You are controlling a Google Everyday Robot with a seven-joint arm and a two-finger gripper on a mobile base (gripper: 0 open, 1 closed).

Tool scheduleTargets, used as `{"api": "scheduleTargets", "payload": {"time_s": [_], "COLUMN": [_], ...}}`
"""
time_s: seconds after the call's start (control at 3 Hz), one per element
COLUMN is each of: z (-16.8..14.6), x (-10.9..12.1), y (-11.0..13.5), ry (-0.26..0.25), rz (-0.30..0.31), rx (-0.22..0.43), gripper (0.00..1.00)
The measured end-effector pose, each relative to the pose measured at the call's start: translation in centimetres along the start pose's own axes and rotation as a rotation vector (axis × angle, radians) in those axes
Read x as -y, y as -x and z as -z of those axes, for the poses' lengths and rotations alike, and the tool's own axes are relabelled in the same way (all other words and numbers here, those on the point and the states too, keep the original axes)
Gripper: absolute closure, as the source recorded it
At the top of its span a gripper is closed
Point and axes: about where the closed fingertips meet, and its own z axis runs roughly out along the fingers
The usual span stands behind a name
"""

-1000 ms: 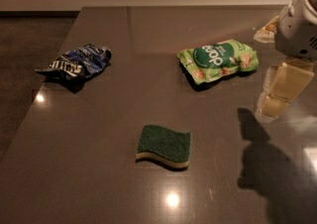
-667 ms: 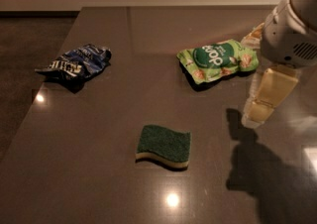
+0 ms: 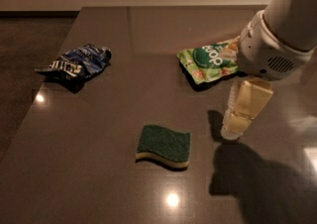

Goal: Move sponge near blue chip bag

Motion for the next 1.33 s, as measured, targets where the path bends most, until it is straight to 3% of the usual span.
{"api": "scheduleTargets", "payload": {"time_s": [1.33], "z": [-6.4], "x": [-4.7], "y": [5.8], "ry": [0.107], "rz": [0.105], "rx": [0.113], "gripper": [0.0]}}
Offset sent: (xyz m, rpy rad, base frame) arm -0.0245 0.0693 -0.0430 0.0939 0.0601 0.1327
